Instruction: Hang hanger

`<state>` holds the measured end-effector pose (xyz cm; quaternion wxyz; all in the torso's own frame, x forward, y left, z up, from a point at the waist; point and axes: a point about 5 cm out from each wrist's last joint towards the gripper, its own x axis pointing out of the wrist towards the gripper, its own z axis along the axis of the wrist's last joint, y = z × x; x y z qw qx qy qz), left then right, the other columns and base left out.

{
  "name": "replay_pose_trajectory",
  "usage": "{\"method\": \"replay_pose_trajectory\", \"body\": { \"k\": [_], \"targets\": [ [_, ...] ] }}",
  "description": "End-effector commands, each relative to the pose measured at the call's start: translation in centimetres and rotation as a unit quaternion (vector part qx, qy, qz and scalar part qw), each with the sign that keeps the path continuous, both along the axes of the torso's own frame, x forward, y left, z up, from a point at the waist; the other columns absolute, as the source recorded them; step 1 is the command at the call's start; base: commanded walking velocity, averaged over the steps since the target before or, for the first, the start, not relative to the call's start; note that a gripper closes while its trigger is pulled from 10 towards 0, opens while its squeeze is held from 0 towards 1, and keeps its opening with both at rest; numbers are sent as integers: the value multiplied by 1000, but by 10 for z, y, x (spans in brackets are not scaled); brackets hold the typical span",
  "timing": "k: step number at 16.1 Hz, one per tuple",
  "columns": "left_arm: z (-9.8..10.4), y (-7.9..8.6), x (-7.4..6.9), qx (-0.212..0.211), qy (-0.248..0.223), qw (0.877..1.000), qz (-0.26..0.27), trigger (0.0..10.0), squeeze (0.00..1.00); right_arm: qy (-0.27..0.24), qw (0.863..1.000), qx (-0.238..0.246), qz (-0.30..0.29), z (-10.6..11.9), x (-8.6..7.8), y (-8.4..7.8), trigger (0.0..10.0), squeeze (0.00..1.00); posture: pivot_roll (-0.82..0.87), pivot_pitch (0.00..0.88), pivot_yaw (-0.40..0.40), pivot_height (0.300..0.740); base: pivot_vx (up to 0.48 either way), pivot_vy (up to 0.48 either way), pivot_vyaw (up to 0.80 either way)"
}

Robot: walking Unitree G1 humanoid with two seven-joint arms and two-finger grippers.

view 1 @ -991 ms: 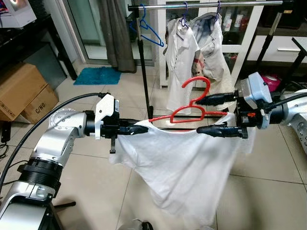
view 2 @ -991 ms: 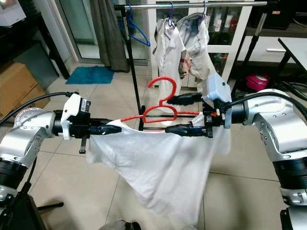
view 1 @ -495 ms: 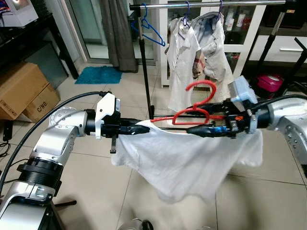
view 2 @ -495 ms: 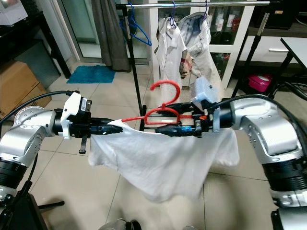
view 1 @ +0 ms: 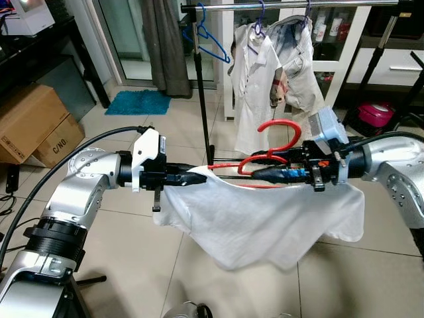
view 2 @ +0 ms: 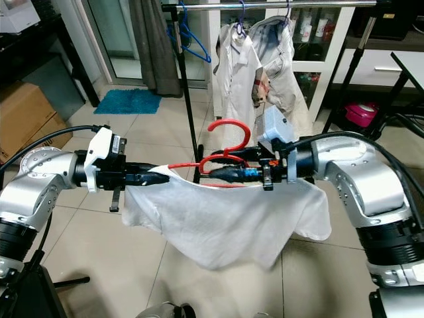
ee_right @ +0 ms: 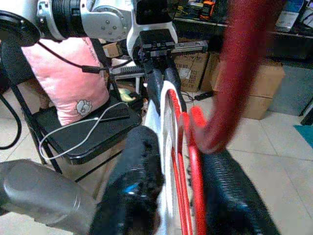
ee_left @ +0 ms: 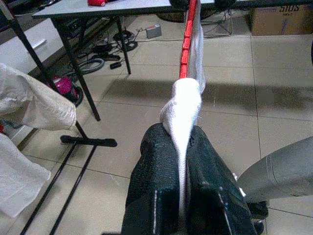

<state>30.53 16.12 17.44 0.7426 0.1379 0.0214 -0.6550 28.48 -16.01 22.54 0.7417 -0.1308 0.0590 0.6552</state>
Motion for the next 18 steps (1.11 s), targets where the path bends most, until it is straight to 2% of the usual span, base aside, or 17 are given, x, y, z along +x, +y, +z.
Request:
{"method": "replay_pose_trajectory", "body": {
  "k": [1, 8, 9, 10, 11, 12, 13, 16, 18],
  "targets": [
    [14, 5, 3, -8, -27, 1000, 13, 0, 0, -12, 1000, -1, 5, 6, 0, 5, 0, 0, -166, 0, 117, 740, 0, 0, 0],
    [13, 9, 0, -11, -17, 1000, 23, 0, 0, -15, 1000, 2, -3, 5, 2, 4, 0, 0, -161, 0, 118, 740, 0, 0, 0],
    [13, 10, 0, -9, -26, 999, 31, 8314, 0, -13, 1000, 3, -4, 5, 2, 4, 0, 0, -161, 0, 118, 740, 0, 0, 0],
    [13, 11, -1, -18, -19, 999, 32, 10000, 0, -8, 1000, 5, -5, 4, 1, 3, 0, 0, -160, 0, 119, 740, 0, 0, 0],
    [13, 12, -1, -20, -20, 999, 33, 10000, 71, -7, 1000, 6, -7, 3, 1, 2, 0, 0, -160, 0, 119, 740, 0, 0, 0],
    [13, 12, -1, -20, -20, 999, 33, 10000, 71, -7, 1000, 6, -7, 3, 1, 2, 0, 0, -160, 0, 119, 740, 0, 0, 0],
    [12, 13, -2, -20, -20, 999, 34, 10000, 1000, -5, 1000, 6, -9, 2, 0, 1, 0, 0, -160, 0, 119, 740, 0, 0, 0],
    [14, 14, -3, -22, -34, 998, 38, 10000, 1000, -1, 1000, 3, -14, 0, -1, -3, 0, 0, -157, 0, 117, 740, 0, 0, 0],
    [17, 18, -4, -26, -28, 998, 47, 10000, 1000, 7, 1000, -15, -24, -7, -4, -12, 0, 0, -154, 0, 114, 740, 0, 0, 0]
  ]
}}
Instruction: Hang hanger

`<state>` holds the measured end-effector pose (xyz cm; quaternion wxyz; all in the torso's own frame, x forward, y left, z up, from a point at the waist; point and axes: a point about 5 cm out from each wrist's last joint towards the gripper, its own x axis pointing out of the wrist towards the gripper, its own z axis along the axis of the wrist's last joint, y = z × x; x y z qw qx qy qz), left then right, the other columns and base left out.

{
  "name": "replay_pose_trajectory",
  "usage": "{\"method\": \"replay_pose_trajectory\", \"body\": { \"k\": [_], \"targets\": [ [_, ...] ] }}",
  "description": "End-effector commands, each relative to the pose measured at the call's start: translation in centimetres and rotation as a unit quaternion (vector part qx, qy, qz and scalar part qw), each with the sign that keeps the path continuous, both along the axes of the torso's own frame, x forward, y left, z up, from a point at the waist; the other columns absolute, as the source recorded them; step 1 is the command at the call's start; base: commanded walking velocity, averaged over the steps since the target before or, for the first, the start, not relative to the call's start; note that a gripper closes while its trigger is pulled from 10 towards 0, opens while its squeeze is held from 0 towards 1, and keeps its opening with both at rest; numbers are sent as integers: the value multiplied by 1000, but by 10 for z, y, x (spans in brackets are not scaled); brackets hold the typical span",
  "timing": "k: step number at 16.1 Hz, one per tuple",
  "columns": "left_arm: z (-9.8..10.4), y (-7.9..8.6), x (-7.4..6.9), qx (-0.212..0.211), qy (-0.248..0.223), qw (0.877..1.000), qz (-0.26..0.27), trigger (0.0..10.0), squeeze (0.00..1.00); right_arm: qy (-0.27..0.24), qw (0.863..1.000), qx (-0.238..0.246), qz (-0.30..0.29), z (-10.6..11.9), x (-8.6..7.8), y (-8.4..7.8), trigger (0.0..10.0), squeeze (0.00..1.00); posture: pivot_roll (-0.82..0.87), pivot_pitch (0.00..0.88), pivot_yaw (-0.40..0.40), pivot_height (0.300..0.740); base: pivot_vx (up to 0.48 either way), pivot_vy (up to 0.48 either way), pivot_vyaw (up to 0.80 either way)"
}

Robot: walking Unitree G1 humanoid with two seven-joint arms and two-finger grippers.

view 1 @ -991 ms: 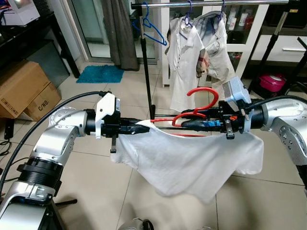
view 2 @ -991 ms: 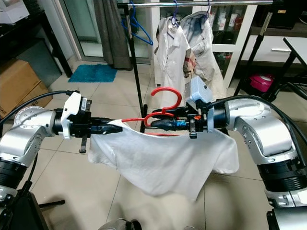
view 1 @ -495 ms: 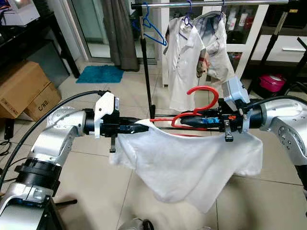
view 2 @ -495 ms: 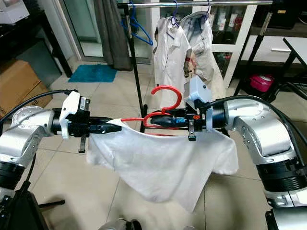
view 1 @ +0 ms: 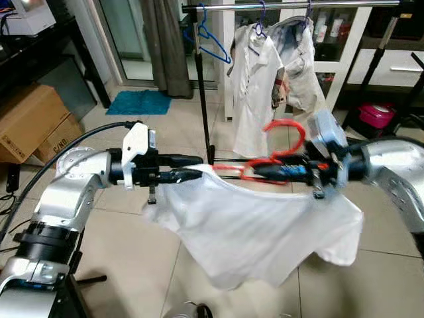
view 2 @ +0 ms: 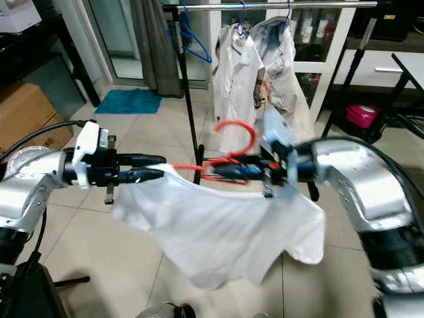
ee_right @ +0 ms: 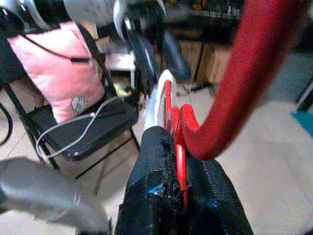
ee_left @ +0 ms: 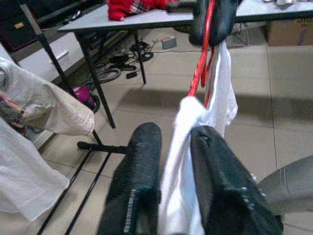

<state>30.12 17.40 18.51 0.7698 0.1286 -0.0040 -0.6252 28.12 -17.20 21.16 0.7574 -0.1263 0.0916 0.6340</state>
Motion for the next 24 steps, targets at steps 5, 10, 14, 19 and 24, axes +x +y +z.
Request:
{"method": "replay_pose_trajectory", "body": {
  "k": [5, 10, 14, 19, 24],
  "targets": [
    [11, 5, -1, -28, -34, 999, 22, 10000, 1000, -3, 1000, -12, -7, -3, -4, -9, 0, 0, -153, 0, 115, 740, 0, 0, 0],
    [6, 13, 5, -65, -40, 981, 179, 10000, 1000, 12, 990, 6, -143, -32, -6, -27, 0, 0, -145, 0, 116, 740, 0, 0, 0],
    [-17, 16, -9, -126, -21, 911, 393, 10000, 561, 28, 917, 70, -391, -77, -13, -35, 0, 0, -137, 0, 124, 740, 0, 0, 0],
    [-54, 16, -31, -80, -2, 848, 524, 10000, 157, 17, 788, 89, -610, -100, -20, -36, 10000, 0, -128, 0, 125, 740, 0, 0, 0],
    [-65, 1, -34, -80, 15, 817, 571, 10000, 180, -28, 764, 64, -642, -100, -17, -10, 10000, 0, -117, 0, 106, 740, 0, -473, 0]
  ]
}}
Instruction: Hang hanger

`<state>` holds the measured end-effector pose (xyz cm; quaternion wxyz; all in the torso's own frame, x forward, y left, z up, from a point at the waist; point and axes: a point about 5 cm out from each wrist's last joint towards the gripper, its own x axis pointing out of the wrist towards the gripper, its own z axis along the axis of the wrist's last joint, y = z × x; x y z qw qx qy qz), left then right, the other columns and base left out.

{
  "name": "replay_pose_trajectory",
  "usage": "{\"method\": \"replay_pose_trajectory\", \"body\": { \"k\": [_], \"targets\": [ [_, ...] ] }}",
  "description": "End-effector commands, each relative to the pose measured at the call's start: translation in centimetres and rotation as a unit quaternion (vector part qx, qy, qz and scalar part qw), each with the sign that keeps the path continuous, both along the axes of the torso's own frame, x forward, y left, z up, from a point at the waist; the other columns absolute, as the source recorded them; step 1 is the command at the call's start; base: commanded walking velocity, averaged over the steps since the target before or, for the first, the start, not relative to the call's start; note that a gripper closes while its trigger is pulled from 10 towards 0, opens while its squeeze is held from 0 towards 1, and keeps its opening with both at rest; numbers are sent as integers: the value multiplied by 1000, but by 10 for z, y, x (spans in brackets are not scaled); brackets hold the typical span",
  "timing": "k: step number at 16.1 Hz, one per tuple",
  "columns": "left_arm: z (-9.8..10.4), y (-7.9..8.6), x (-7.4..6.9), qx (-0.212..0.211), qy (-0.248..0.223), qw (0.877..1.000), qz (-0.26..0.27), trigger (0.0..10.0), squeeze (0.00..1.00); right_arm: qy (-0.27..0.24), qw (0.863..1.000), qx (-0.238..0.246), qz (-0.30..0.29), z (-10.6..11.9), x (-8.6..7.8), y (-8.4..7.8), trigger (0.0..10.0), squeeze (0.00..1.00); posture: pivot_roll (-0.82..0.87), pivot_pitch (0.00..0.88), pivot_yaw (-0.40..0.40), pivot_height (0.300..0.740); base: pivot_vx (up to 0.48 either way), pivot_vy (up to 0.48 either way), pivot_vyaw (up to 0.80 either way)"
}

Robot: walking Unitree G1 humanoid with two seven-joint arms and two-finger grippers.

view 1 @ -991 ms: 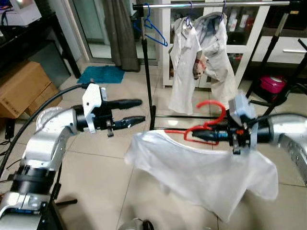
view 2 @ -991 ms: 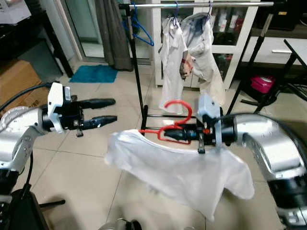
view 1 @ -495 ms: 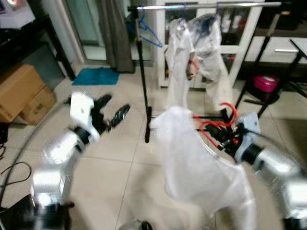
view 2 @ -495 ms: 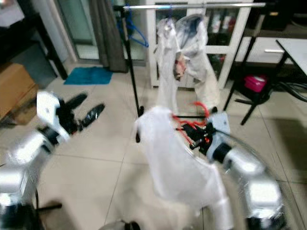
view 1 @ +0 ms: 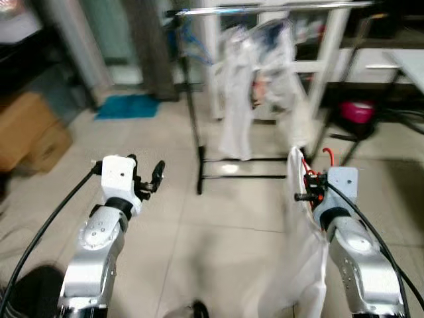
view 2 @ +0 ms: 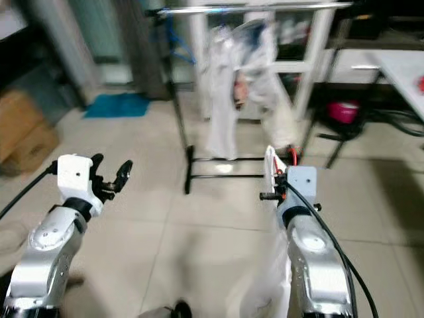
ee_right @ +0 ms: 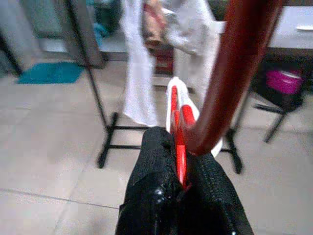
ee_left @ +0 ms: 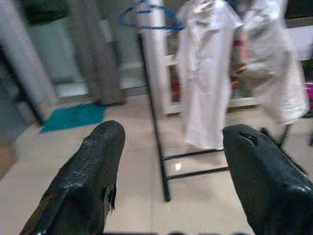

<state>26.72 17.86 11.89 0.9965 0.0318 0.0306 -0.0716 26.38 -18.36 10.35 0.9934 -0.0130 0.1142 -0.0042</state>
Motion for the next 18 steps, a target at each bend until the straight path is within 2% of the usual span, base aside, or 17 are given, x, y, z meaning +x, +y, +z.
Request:
{"method": "replay_pose_trajectory", "body": {
  "k": [1, 4, 5, 8, 9, 14, 17, 18],
  "targets": [
    [2, -5, 0, 4, 0, 1000, -1, 10000, 180, -24, 1000, 11, 5, 8, 1, 2, 10000, 0, -117, 0, 106, 740, 0, -480, 0],
    [1, -12, 0, -1, 10, 1000, 12, 10000, 153, -28, 999, 17, 17, 11, 1, 7, 10000, 0, -119, 0, 94, 740, 0, -160, 0],
    [5, -13, 0, -4, -7, 1000, 9, 10000, 157, -25, 999, 25, 16, 11, 1, 8, 10000, 0, -120, 0, 93, 740, 0, 0, 0],
    [9, -15, 0, -25, -10, 1000, -10, 10000, 161, -34, 999, 30, 27, 13, 1, 12, 10000, 0, -120, 0, 92, 740, 0, 0, 0],
    [9, -16, 0, -25, -11, 1000, -14, 10000, 165, -31, 998, 44, 30, 12, 1, 14, 10000, 0, -120, 0, 92, 740, 259, 0, 0],
    [11, -25, -1, -18, -6, 999, -36, 10000, 176, -42, 998, 48, 28, 18, 7, 16, 10000, 0, -123, 0, 88, 740, 320, 0, 0],
    [11, -24, -1, -21, -4, 999, -37, 10000, 176, -43, 998, 36, 22, 18, 9, 13, 10000, 0, -122, 0, 88, 740, 336, 0, -800],
    [11, -24, -1, -21, -3, 999, -37, 10000, 176, -45, 998, 31, 24, 19, 9, 13, 10000, 0, -122, 0, 88, 740, 341, 0, 0]
  ]
}}
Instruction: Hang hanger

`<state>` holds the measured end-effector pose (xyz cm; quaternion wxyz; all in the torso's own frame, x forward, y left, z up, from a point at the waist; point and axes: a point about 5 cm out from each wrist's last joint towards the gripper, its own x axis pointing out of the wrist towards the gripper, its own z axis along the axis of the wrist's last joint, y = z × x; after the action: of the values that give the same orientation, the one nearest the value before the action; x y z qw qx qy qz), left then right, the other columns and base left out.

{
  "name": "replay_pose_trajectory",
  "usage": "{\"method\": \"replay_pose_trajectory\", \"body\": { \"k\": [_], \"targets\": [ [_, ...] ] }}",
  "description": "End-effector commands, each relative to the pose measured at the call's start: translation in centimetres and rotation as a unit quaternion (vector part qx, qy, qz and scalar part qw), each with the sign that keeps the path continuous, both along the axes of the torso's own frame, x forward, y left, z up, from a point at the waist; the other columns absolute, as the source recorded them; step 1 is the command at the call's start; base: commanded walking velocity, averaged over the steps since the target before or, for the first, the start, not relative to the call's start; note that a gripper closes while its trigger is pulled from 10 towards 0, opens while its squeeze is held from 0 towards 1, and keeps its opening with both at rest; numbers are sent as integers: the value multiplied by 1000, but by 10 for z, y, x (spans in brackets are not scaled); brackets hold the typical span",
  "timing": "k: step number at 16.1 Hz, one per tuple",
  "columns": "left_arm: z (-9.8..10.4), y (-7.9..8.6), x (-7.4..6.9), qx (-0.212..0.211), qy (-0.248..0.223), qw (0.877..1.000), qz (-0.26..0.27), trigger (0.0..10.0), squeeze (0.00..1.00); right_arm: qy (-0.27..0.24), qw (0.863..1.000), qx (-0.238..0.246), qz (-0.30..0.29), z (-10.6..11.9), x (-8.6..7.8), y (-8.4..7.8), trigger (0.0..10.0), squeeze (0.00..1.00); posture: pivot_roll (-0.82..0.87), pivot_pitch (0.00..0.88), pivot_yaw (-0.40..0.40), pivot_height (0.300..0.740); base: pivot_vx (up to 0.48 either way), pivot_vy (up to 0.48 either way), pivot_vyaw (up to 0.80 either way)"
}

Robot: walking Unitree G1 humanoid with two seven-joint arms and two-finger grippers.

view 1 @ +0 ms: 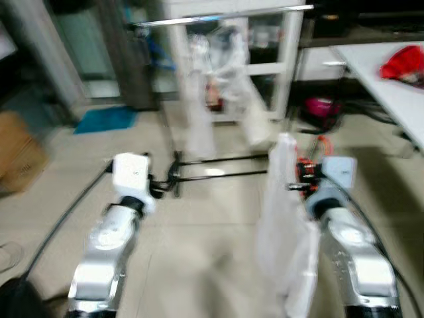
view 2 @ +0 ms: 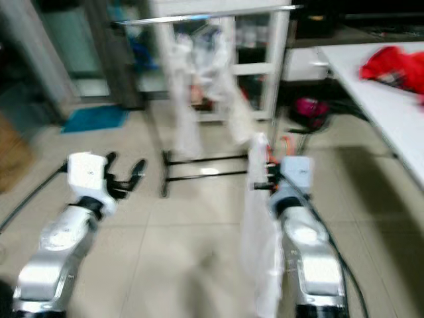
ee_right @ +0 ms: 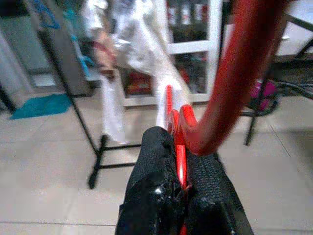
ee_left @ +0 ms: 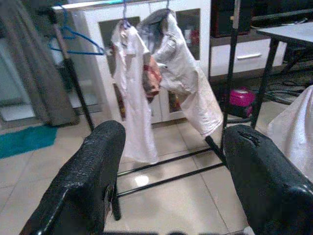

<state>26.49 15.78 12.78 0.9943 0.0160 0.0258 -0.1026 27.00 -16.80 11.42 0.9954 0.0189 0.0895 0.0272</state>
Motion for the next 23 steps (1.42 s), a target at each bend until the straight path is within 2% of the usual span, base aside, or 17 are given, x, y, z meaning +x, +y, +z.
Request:
{"method": "replay_pose_trajectory", "body": {
  "k": [1, 5, 9, 23],
  "targets": [
    [3, -4, 1, 0, -2, 1000, -8, 10000, 176, -21, 1000, 3, -4, 9, 4, -3, 10000, 0, -121, 5, 88, 740, 341, 0, 0],
    [4, -3, 1, 4, -3, 1000, -9, 10000, 180, -26, 1000, 8, -15, 11, 6, -2, 10000, 0, -119, 15, 91, 740, 344, 0, 0],
    [6, -3, 3, 4, -4, 1000, -9, 10000, 180, -29, 999, 10, -12, 12, 6, -2, 10000, 0, -120, 23, 96, 740, 344, 0, -748],
    [6, -5, 6, 7, -4, 1000, -13, 10000, 184, -38, 999, -8, -16, 14, 8, -1, 10000, 0, -121, 22, 104, 740, 344, 0, 0]
  ]
}}
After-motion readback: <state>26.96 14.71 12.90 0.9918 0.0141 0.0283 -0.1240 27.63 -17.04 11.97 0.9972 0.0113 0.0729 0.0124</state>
